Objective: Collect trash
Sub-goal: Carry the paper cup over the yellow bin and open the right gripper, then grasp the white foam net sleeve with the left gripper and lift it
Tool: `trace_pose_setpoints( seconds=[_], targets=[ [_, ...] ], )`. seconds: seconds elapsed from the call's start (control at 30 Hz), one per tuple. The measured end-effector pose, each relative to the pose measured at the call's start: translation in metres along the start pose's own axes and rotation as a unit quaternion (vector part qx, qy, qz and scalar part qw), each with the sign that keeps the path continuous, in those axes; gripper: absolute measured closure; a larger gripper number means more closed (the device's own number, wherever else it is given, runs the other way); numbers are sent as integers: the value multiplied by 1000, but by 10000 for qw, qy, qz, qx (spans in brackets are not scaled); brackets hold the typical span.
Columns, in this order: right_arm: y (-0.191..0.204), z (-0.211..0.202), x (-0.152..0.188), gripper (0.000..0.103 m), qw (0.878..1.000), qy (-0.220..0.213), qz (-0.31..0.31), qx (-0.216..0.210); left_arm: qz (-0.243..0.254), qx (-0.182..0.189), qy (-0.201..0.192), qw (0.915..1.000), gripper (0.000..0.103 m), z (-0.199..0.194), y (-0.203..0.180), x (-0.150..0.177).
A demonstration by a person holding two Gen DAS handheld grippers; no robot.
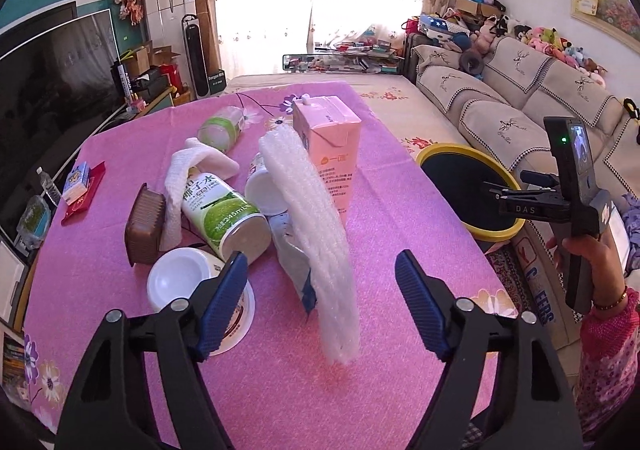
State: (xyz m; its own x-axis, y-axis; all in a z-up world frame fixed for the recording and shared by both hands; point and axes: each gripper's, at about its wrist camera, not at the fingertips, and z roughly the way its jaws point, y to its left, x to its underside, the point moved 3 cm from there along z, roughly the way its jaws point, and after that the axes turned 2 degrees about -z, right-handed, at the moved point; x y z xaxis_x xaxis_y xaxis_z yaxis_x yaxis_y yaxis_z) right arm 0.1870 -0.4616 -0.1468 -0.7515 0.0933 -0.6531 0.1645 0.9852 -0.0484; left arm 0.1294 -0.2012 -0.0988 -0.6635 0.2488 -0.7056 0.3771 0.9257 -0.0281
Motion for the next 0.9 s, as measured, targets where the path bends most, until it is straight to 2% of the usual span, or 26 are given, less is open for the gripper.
trace_pose_setpoints(
  seconds=[0.07, 0.13, 0.27, 0.33, 0.43, 0.9],
  targets=[
    [-2, -1, 2, 6, 10000, -1, 40, 13, -57, -31, 74, 10000, 38, 7, -1, -2],
    [-5, -2, 6, 6, 10000, -18, 89, -3, -118, 26, 61, 9999, 53, 8, -2, -5],
    [-10, 1, 10, 6, 9998, 39, 177, -21, -120, -61, 50, 9999, 68, 11, -1, -8],
    [-11, 1, 12, 6, 9998, 23, 197, -67, -168, -10, 71, 9998, 86, 11, 1, -9],
    [-9, 1, 14, 6, 9998, 20, 200, -88, -147, 32, -57, 9999, 90, 4, 3, -12],
    [-9, -2, 15, 6, 9997, -24, 205, -148, 181, 73, -669, 9976, 91, -67, 14, -51]
  ],
)
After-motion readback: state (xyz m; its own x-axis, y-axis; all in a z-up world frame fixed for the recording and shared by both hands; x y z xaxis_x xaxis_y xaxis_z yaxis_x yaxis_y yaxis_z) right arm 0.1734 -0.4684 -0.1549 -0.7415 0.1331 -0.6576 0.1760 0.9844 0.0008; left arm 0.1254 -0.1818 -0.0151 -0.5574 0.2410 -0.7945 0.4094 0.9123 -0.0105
